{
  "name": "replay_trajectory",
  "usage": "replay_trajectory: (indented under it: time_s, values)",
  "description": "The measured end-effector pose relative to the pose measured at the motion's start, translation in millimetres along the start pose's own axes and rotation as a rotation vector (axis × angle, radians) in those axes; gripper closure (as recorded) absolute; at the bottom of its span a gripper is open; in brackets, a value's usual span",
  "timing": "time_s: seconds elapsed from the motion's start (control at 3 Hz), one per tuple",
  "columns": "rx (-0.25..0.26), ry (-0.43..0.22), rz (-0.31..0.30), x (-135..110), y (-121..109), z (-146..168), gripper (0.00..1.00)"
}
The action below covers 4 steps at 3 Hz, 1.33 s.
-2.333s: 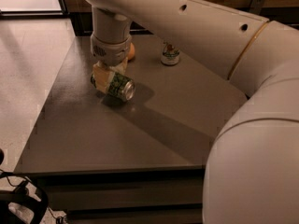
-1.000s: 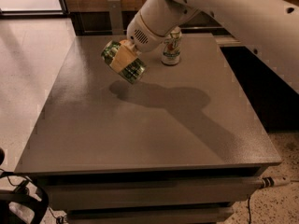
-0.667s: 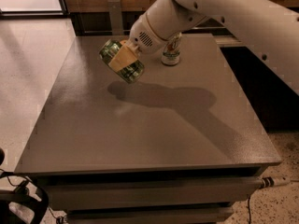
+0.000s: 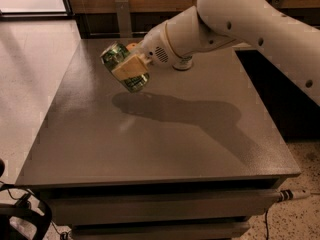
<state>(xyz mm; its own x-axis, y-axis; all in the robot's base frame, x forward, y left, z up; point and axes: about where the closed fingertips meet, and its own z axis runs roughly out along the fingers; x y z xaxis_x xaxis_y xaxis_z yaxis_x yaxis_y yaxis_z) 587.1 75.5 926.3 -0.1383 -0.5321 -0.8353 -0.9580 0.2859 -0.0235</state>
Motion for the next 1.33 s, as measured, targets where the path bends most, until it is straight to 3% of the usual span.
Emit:
replay_trajectory:
  time_s: [0.67,1.33]
  values:
    - [0.014,-0.104,-0.034,-5.8,22.9,4.5,1.0]
    - [-0.013,-0.187,-0.073,-20.3,28.7,22.0,1.0]
